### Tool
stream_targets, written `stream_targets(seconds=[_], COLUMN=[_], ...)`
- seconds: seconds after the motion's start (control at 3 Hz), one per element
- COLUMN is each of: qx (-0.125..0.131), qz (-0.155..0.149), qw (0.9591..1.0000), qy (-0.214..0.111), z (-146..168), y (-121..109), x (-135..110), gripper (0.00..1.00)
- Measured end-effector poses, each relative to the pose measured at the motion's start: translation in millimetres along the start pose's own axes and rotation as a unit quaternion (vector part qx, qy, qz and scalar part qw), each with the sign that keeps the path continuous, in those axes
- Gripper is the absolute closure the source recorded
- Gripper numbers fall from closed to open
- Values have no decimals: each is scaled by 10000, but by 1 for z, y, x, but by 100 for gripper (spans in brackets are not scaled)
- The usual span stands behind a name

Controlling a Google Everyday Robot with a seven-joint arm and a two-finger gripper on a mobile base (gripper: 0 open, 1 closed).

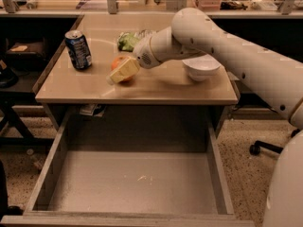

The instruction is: Pick orange from top drawer and place on counter

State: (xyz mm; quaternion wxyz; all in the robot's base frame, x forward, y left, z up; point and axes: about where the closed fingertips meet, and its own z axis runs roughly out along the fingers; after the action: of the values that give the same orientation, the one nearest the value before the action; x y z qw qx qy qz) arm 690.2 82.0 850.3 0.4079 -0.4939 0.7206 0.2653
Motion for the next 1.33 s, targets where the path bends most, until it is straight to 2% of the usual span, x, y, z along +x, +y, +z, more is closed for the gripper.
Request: stream_targets(seconds=[0.33,0.67,1.0,1.33], qx=[-42,59,526,1372], qz=[-15,-64,-260,-400], qw=[10000,9998,9983,9892], qy=[-43,-180,-58,316], z=[2,-21,-81,-163], y=[2,-9,-26,-44], x=[0,-23,-69,-121], gripper=[0,0,0,0])
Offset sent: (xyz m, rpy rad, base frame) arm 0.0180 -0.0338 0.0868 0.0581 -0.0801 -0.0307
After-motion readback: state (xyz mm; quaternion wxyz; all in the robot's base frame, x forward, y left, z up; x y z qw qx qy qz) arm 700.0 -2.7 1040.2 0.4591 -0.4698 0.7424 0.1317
